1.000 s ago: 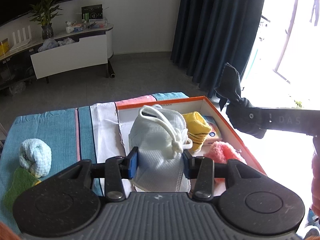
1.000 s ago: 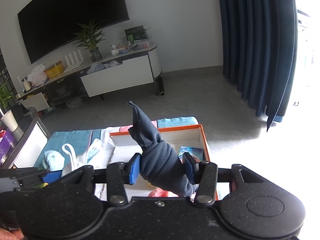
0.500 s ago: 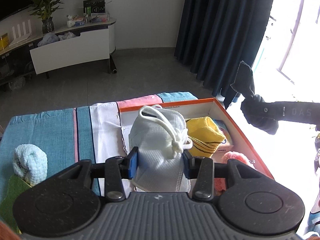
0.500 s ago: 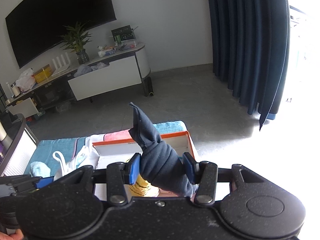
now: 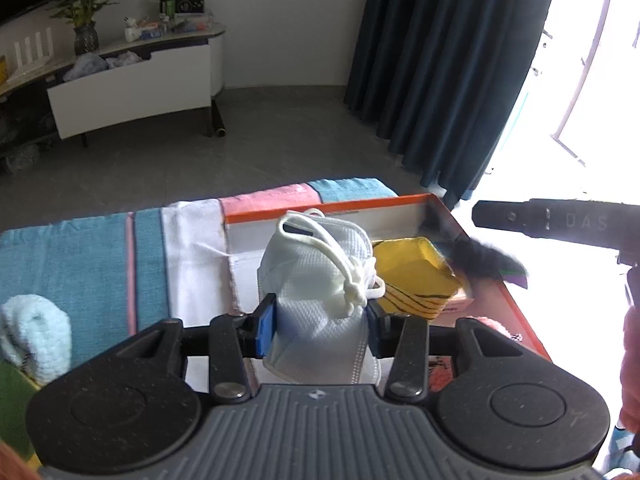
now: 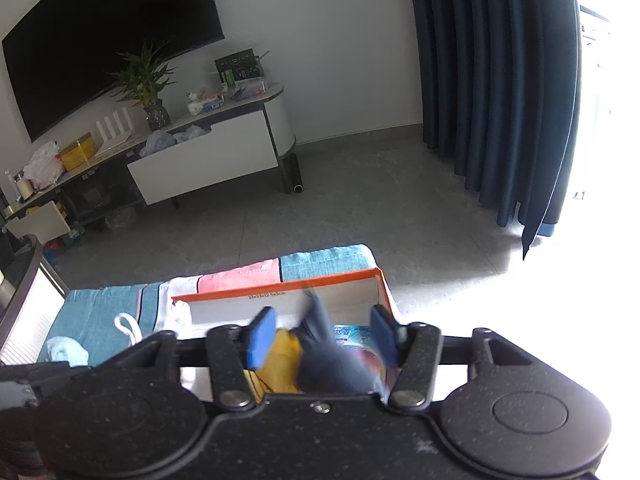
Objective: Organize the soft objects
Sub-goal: 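Open the right tool to drop the navy sock in the box while the left tool releases the mask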
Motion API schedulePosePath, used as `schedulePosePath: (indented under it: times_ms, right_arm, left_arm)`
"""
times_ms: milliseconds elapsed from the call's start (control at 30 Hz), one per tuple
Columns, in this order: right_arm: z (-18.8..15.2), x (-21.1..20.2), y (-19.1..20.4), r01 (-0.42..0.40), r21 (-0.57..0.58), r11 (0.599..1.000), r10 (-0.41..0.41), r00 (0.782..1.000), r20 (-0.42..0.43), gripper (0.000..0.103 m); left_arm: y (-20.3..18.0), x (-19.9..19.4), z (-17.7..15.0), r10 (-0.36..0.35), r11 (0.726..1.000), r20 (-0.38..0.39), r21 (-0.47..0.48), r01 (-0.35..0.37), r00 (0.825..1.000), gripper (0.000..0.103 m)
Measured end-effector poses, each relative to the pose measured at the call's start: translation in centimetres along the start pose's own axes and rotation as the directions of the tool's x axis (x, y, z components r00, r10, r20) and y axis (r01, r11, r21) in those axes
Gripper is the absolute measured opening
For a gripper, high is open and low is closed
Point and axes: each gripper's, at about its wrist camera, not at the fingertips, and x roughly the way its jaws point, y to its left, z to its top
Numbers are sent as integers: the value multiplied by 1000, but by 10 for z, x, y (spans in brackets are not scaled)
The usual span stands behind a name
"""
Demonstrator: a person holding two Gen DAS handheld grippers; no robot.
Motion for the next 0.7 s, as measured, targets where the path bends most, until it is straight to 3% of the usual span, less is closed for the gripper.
schedulePosePath:
  times_ms: [400,700]
  right_arm:
    - [0,-13,2,-26,-9,1000,26,1000,13,67]
    - [-8,-36,17,-54,-27,998,55,998,33,68]
  left_arm:
    - [2,-7,-4,-66,997,-2,-31,66,998,58]
    - [9,-36,-7,24,999,17,-36,-24,1000,75]
